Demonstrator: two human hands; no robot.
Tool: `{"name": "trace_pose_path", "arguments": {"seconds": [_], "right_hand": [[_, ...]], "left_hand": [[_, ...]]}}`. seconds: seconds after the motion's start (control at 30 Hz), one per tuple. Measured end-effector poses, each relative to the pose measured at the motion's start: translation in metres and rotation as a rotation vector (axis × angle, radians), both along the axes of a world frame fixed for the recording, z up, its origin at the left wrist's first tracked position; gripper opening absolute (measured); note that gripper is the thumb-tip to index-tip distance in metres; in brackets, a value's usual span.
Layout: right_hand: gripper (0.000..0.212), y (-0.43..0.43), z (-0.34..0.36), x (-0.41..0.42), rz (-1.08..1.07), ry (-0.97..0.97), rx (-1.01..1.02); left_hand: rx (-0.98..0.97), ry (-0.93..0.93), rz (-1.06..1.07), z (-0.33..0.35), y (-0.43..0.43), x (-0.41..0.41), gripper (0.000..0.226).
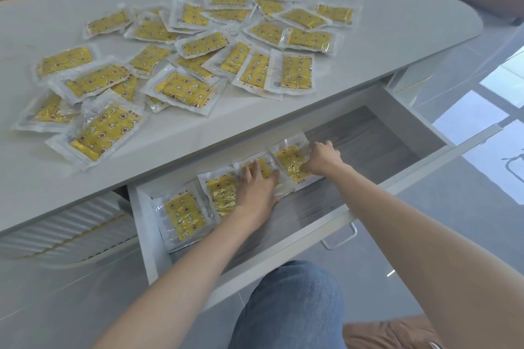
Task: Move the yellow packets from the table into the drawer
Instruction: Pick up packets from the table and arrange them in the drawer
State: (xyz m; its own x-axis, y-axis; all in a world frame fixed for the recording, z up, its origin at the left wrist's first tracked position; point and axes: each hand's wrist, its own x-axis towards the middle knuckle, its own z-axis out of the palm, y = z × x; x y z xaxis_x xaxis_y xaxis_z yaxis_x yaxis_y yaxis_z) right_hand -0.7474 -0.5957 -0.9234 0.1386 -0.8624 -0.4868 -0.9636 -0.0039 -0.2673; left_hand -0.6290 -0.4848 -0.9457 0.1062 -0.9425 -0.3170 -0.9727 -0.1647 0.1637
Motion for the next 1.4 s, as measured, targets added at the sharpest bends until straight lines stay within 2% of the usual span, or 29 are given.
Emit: {"name": "trace_pose_path", "arguments": {"seconds": [0.17, 0.27, 0.4, 0.53, 0.63, 0.77, 0.93, 1.0, 1.17, 1.4], "right_hand": [[0.053, 0.003, -0.003, 0.003, 0.058, 0.092, -0.044], [0.064, 0.003, -0.001, 0.004, 0.074, 0.119, -0.096], [0.063, -0.002, 0.006, 0.003, 0.007, -0.011, -0.071], [0.070, -0.001, 0.013, -0.003, 0.004, -0.145, 0.059], [0.068, 0.004, 0.019, -0.007, -0.002, -0.193, 0.073], [0.058, 0.011, 0.038, -0.014, 0.011, -0.232, 0.026], [0.041, 0.035, 0.073, -0.023, 0.057, -0.348, -0.042], [0.036, 0.050, 0.082, -0.026, 0.035, -0.390, -0.107], [0.033, 0.085, 0.094, -0.030, -0.070, -0.512, -0.299], [0.027, 0.102, 0.093, -0.020, -0.190, -0.595, -0.279]], "left_hand": [[-0.003, -0.018, -0.002, 0.001, 0.000, 0.001, 0.064], [0.002, -0.014, -0.021, 0.000, 0.003, 0.003, 0.079], [0.026, -0.006, -0.057, 0.006, 0.007, 0.011, 0.087], [0.126, -0.010, -0.098, 0.006, 0.014, 0.016, 0.080], [0.163, 0.008, -0.093, 0.005, 0.017, 0.018, 0.075], [0.075, 0.067, -0.089, 0.015, 0.022, 0.019, 0.069], [-0.196, 0.145, -0.038, 0.044, 0.032, 0.023, 0.053], [-0.248, 0.188, -0.010, 0.057, 0.038, 0.024, 0.046], [-0.316, 0.268, -0.005, 0.073, 0.056, 0.026, 0.040], [-0.288, 0.338, 0.005, 0.084, 0.068, 0.034, 0.039]]}}
